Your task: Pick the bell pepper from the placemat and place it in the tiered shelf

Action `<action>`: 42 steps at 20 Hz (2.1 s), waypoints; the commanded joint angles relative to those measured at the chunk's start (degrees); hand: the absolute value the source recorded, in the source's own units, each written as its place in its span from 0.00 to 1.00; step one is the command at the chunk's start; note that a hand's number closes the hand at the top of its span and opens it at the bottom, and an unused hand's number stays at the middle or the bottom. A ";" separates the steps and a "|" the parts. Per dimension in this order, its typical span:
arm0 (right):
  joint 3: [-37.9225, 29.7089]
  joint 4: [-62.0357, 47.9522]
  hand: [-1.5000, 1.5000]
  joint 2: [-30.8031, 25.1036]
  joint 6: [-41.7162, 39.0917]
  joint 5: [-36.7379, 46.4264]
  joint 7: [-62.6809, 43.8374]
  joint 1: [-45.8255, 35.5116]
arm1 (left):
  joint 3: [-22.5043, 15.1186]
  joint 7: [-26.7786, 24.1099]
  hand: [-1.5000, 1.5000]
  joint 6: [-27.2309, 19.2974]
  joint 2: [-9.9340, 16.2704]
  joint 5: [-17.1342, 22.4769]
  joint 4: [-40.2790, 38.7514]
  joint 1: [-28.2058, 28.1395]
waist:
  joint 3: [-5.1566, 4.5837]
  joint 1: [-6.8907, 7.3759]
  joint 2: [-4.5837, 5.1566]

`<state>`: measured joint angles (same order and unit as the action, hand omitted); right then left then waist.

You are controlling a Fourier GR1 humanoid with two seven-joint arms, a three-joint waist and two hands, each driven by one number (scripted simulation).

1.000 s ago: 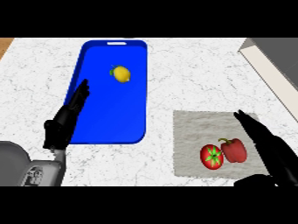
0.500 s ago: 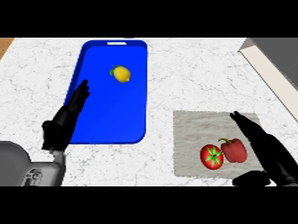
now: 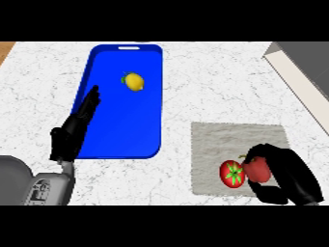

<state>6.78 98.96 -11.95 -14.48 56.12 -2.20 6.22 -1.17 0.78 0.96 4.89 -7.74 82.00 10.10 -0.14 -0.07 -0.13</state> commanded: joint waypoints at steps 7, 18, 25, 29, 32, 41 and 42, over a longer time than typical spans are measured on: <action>-4.55 -0.57 1.00 7.11 1.55 0.07 -10.12 -6.04 | -0.30 -0.21 0.50 -0.23 -0.58 -1.26 0.14 -0.86 | 0.11 0.64 0.36; -23.13 -6.00 1.00 11.90 24.41 7.40 -50.13 -26.16 | -2.93 0.57 0.50 1.96 -1.35 -0.93 1.91 1.71 | 0.01 6.46 2.20; -26.82 -13.61 1.00 10.55 32.76 25.77 -66.04 -45.50 | -4.50 0.94 0.50 2.24 -2.09 -1.83 1.36 4.01 | -0.35 8.82 2.54; -29.05 -19.65 1.00 8.95 31.63 36.57 -71.62 -54.20 | -4.48 2.01 0.50 3.01 -1.81 -1.42 1.02 3.95 | -0.36 8.83 2.34; -30.07 -25.06 1.00 8.89 29.15 44.45 -74.63 -59.25 | -4.59 2.13 0.50 2.11 -2.82 -1.76 0.36 5.58 | -0.34 8.17 2.54; -34.16 -36.55 1.00 5.63 23.31 64.02 -80.64 -75.05 | -3.62 1.16 0.50 1.22 -2.25 -2.32 -1.20 4.43 | -0.21 6.91 2.03; -35.03 -38.01 1.00 4.27 23.49 65.23 -80.21 -76.70 | -4.19 1.78 0.50 0.92 -3.11 -2.22 -0.08 4.28 | -0.14 6.83 1.87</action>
<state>-27.04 66.18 -5.97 11.83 114.63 -69.26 -63.54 -5.25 2.24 2.52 2.29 -9.75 81.72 14.66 -0.36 7.23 1.98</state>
